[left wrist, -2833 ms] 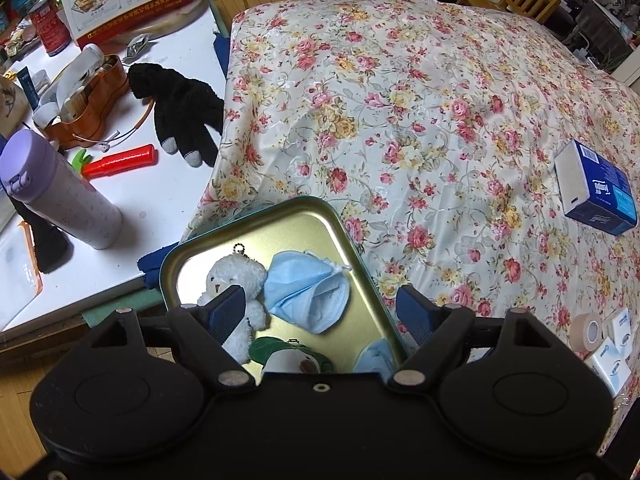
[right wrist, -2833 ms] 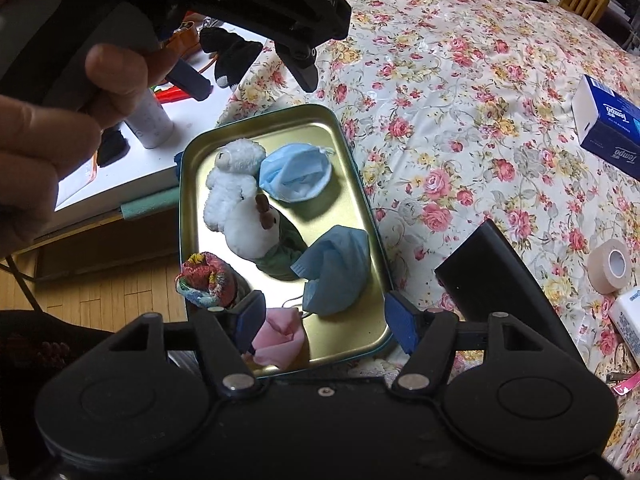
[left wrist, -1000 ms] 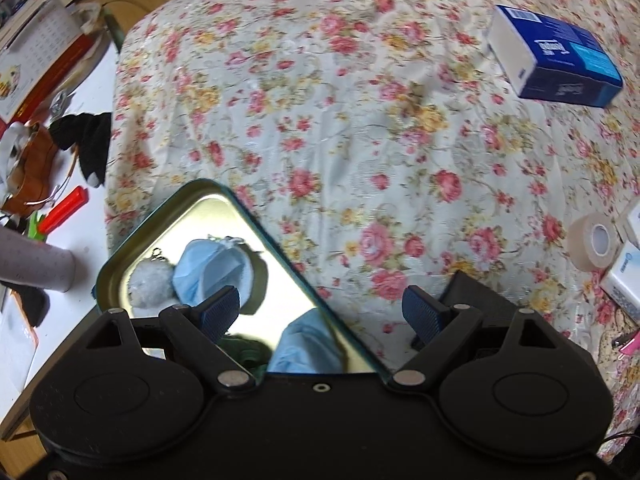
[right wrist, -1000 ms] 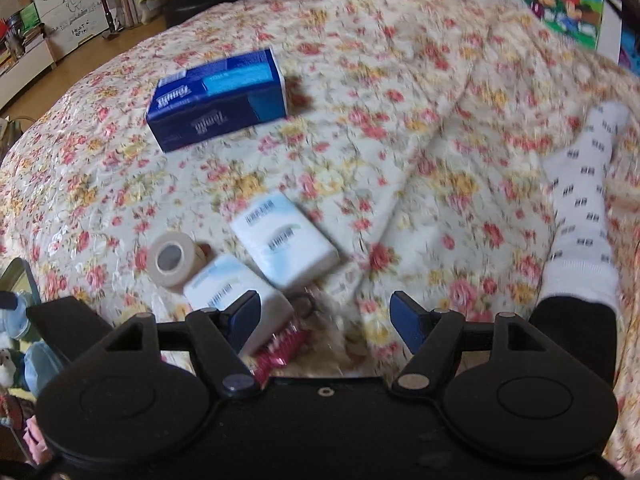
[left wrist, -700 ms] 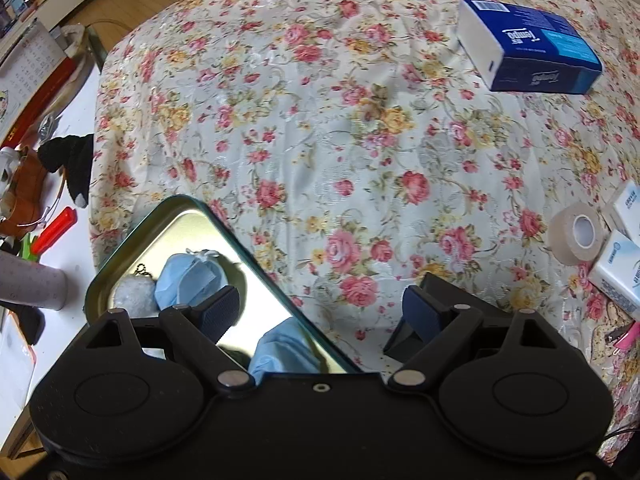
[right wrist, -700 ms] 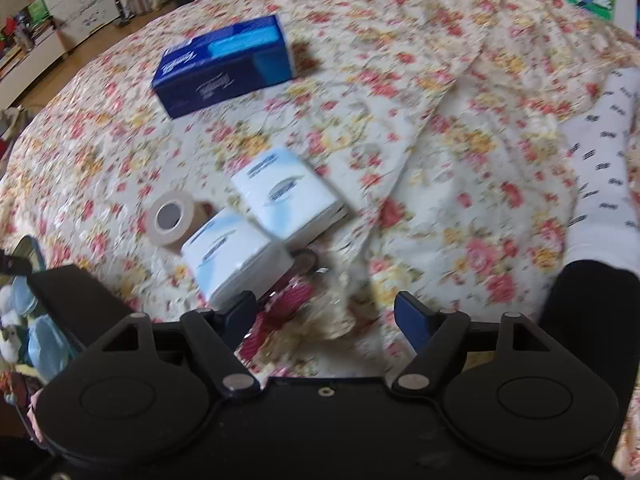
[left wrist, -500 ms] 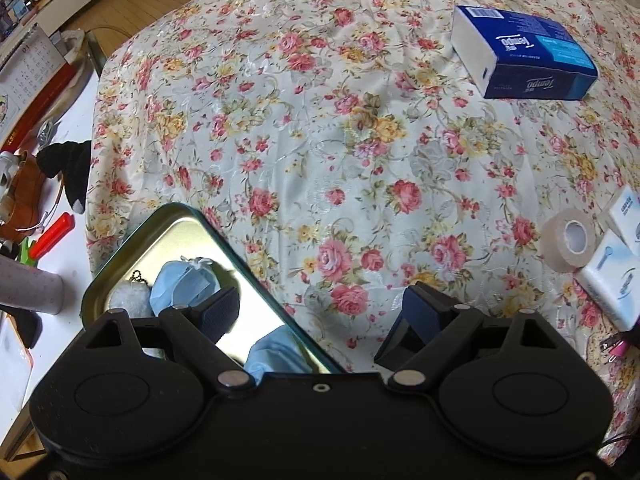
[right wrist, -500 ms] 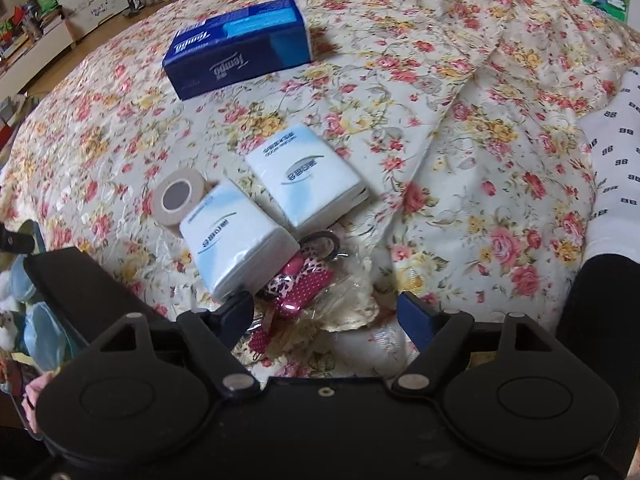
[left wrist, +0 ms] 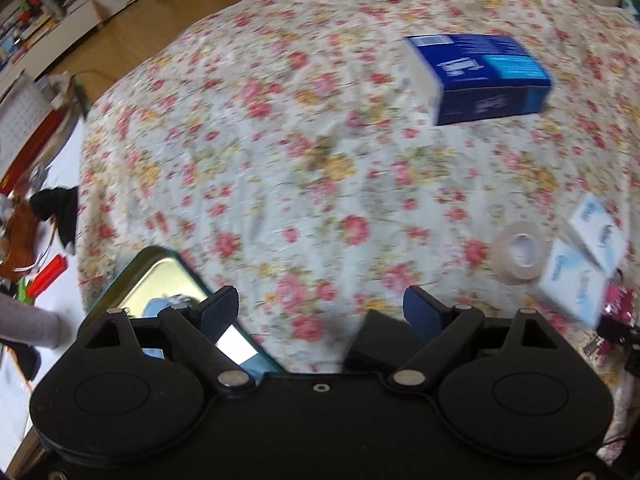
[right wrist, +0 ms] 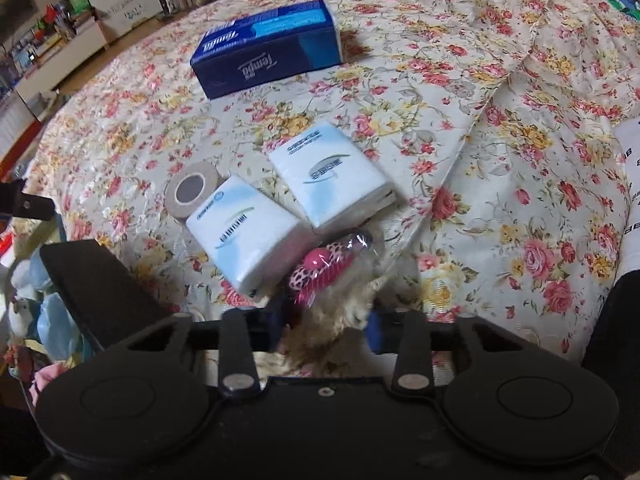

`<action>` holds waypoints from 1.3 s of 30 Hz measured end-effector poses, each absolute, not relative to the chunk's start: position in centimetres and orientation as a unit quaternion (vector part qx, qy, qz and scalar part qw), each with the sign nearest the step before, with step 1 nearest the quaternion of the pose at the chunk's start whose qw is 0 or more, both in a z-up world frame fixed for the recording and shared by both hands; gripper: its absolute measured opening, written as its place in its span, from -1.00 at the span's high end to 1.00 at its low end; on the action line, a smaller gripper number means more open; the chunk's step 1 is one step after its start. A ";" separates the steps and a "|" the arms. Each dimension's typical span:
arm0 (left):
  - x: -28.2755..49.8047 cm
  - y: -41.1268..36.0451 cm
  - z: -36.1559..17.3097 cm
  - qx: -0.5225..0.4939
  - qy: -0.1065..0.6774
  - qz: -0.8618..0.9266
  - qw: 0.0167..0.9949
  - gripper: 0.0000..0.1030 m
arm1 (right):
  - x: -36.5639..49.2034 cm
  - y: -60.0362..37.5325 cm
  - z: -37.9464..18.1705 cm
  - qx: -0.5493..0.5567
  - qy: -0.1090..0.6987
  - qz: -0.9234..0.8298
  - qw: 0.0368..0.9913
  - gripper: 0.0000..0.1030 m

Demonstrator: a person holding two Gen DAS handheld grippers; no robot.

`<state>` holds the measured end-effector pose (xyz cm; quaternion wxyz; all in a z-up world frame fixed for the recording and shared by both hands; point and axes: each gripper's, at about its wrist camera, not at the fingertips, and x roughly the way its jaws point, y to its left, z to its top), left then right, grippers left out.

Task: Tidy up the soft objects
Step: 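Grasp the white tissue pack with the left tool while the right tool grasps the pink pouch bag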

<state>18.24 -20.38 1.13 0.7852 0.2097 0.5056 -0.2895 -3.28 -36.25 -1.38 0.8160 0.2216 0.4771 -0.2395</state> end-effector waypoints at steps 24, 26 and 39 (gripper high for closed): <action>5.4 -36.8 1.3 0.381 0.390 -0.431 0.719 -0.76 | -8.2 -41.0 -1.1 0.267 0.418 -0.342 0.798 0.43; 5.6 -37.6 1.0 0.386 0.388 -0.434 0.716 -0.76 | -8.4 -41.1 -1.1 0.271 0.416 -0.342 0.798 0.43; 6.6 -39.4 -1.0 0.362 0.418 -0.469 0.689 -0.90 | -9.3 -41.7 -0.7 0.278 0.395 -0.368 0.794 0.11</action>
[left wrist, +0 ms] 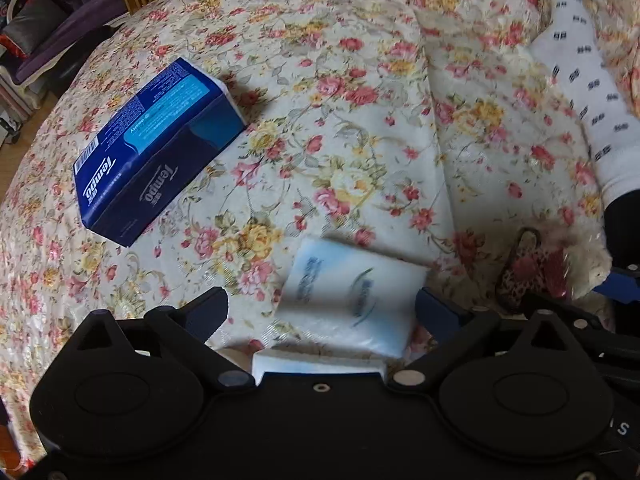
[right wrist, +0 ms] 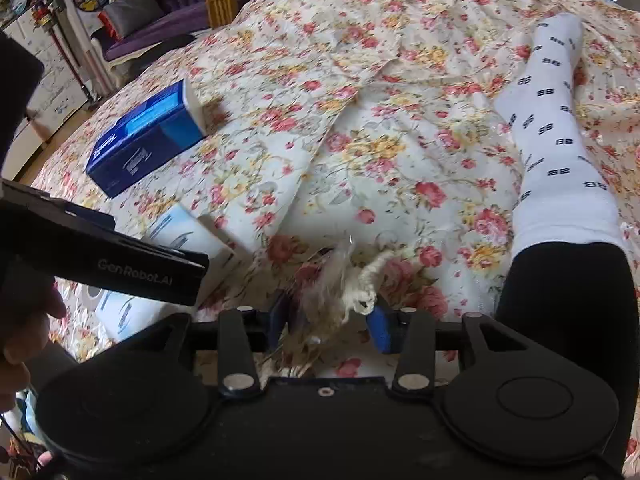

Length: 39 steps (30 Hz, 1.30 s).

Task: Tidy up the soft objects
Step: 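Grasp the white tissue pack with the left tool while the right tool grasps the pink pouch bag, then carry the tissue pack and pouch bag to the gold tray and release both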

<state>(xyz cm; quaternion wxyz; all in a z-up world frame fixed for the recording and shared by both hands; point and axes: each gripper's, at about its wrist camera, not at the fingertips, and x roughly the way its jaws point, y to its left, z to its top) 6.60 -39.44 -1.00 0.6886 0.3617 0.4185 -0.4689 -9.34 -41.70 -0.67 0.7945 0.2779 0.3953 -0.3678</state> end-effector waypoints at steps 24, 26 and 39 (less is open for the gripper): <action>11.1 -36.3 1.1 0.270 0.496 -0.412 0.715 -0.43 | -10.3 -42.9 -0.9 0.304 0.366 -0.413 0.776 -0.99; 11.9 -34.6 2.2 0.263 0.491 -0.393 0.731 -0.43 | -9.5 -42.5 -1.4 0.288 0.383 -0.416 0.773 -0.99; 18.5 -20.7 3.4 0.205 0.498 -0.277 0.796 -0.44 | -6.3 -42.1 -4.1 0.266 0.468 -0.398 0.743 -1.00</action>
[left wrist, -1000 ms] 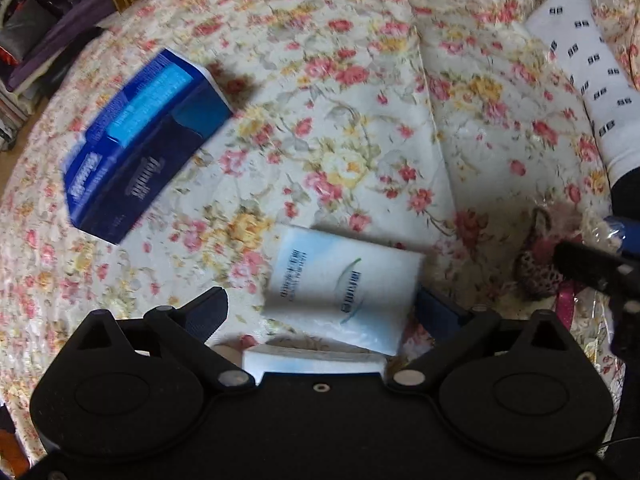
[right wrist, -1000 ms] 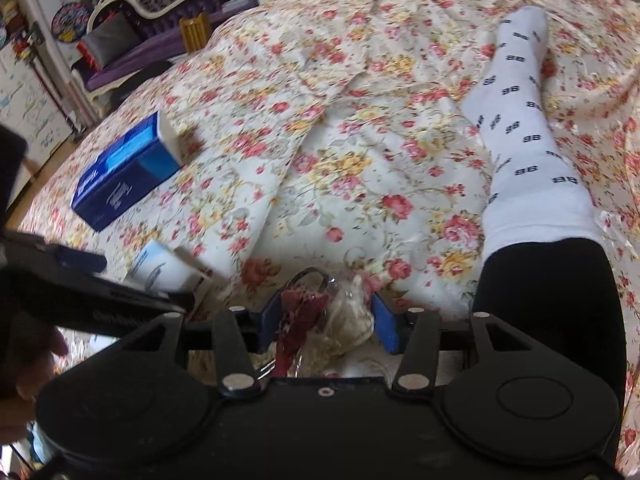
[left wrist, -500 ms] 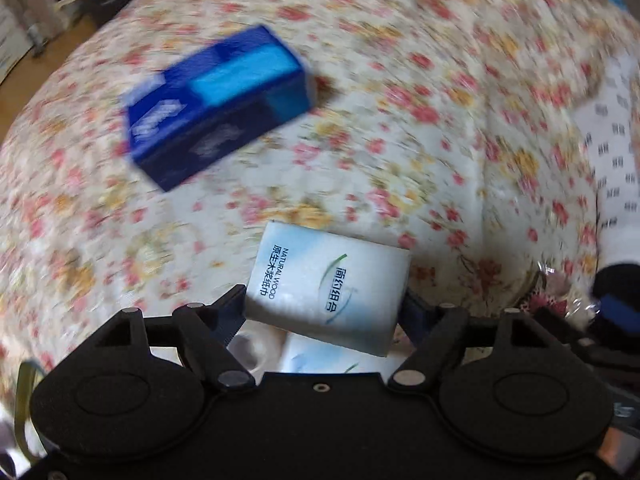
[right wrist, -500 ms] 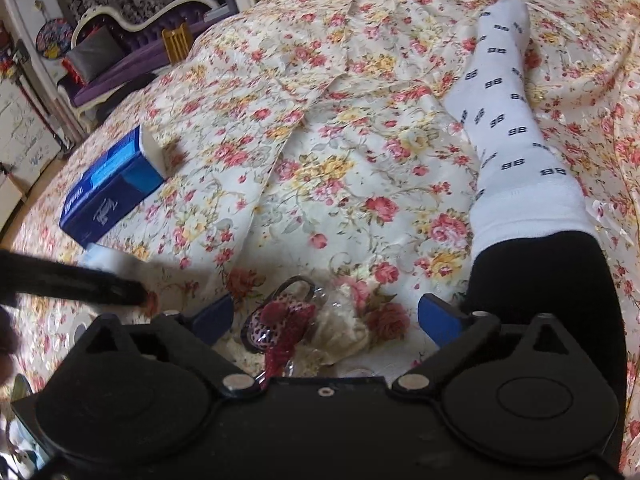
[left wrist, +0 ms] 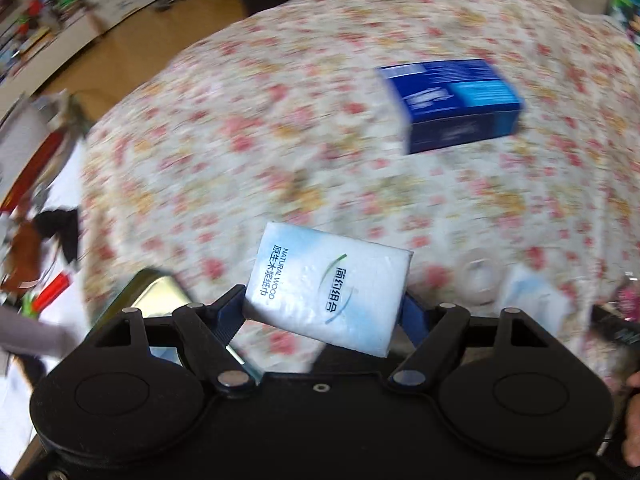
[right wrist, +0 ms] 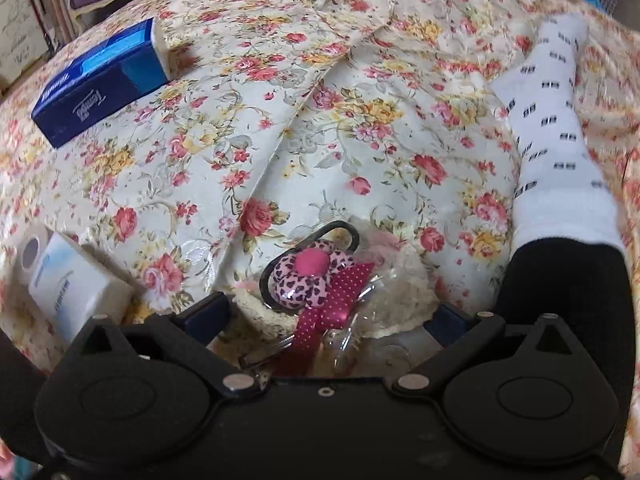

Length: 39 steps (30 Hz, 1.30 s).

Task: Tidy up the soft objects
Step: 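Carry the tissue pack and pouch bag to the gold tray and release both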

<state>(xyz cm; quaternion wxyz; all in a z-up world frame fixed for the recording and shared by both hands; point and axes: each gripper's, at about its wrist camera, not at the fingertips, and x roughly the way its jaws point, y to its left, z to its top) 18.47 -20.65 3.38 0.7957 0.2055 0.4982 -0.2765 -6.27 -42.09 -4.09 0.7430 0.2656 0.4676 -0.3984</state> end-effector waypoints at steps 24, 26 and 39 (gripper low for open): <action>27.8 -3.1 0.6 0.125 0.534 -0.134 0.825 -0.44 | -4.4 -43.1 -1.6 0.284 0.502 -0.393 0.716 0.28; 28.0 -2.0 0.5 0.109 0.541 -0.137 0.822 -0.44 | -3.6 -42.9 -0.5 0.266 0.504 -0.406 0.714 0.28; 28.5 -0.3 0.5 0.048 0.554 -0.161 0.815 -0.44 | 1.3 -32.0 13.1 0.193 0.422 -0.309 0.830 0.28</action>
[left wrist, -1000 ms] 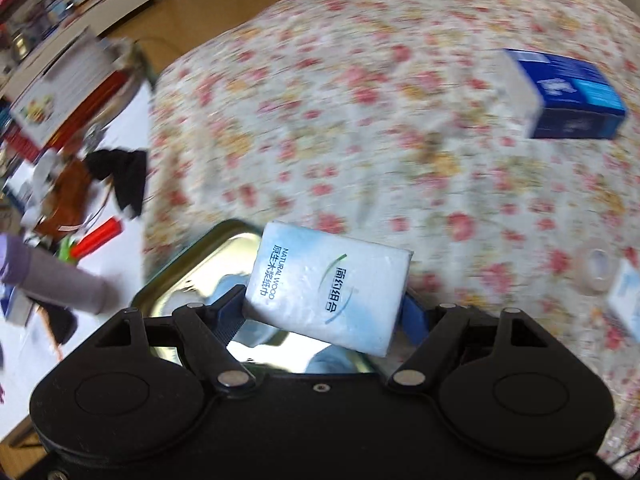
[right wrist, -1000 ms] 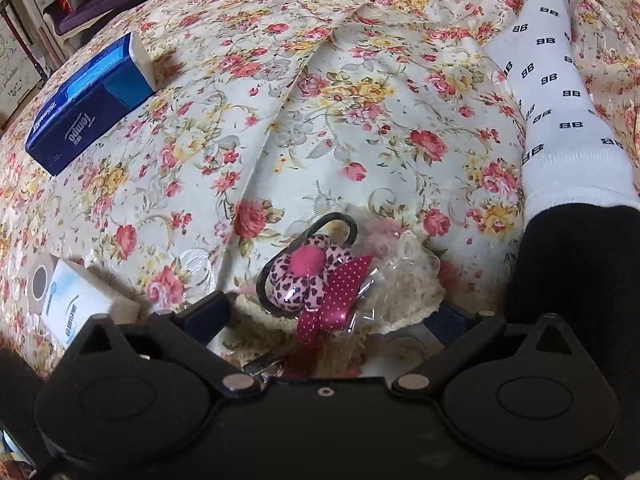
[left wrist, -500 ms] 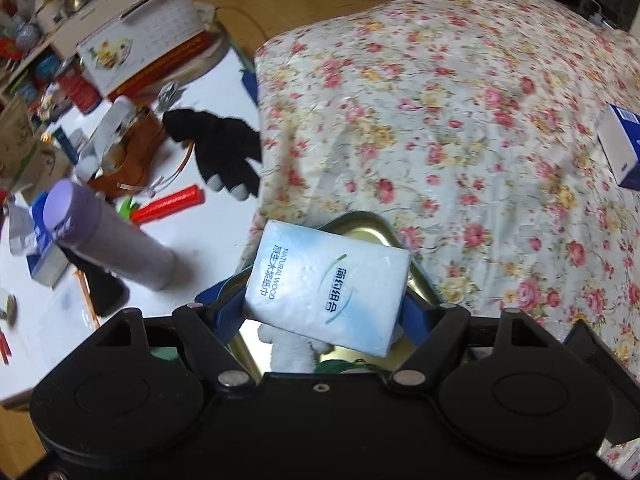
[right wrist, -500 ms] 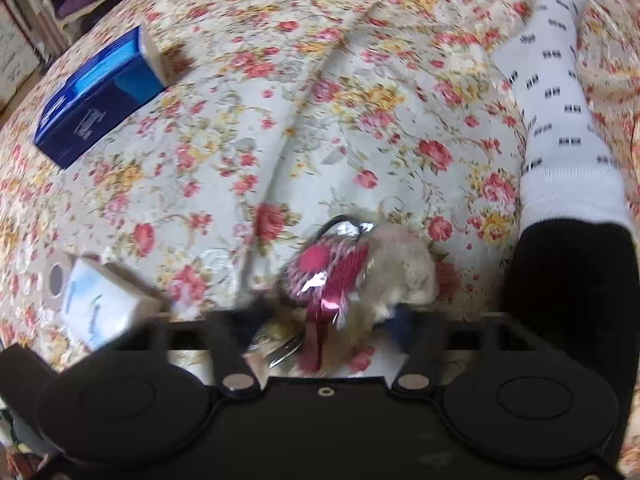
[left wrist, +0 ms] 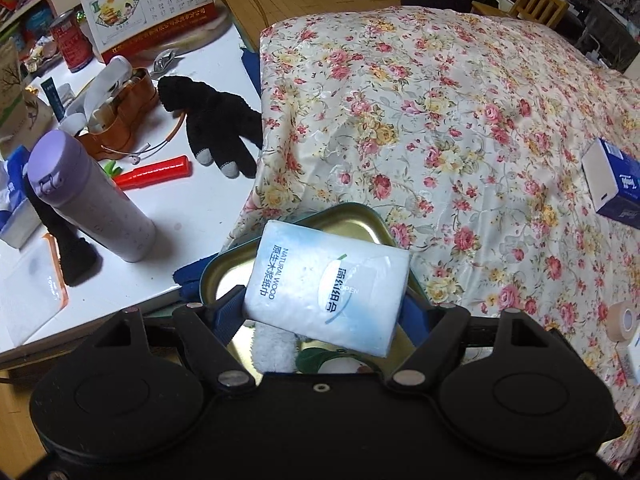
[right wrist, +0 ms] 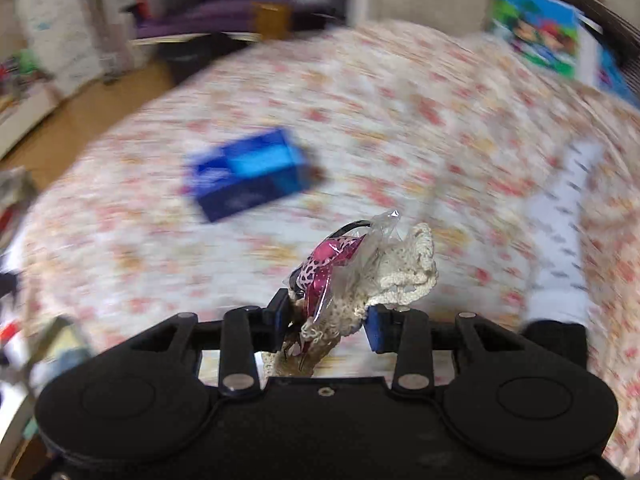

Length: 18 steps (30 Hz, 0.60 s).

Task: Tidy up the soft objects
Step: 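Carry the tissue pack and pouch bag to the gold tray and release both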

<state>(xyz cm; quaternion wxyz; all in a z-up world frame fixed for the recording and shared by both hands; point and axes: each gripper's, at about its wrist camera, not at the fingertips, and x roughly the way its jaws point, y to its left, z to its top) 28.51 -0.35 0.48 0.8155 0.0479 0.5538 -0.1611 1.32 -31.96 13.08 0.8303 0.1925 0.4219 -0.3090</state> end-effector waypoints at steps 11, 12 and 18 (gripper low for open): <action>29.7 -0.1 -0.5 0.027 0.564 -0.151 0.811 -0.44 | 8.9 -17.6 11.0 0.149 0.473 -0.103 0.862 0.28; 29.8 -0.1 -0.5 0.024 0.565 -0.151 0.811 -0.44 | 9.4 -16.6 10.5 0.144 0.478 -0.093 0.862 0.28; 29.6 -0.8 0.0 0.035 0.552 -0.162 0.817 -0.59 | 11.2 -12.7 7.9 0.134 0.509 -0.060 0.848 0.28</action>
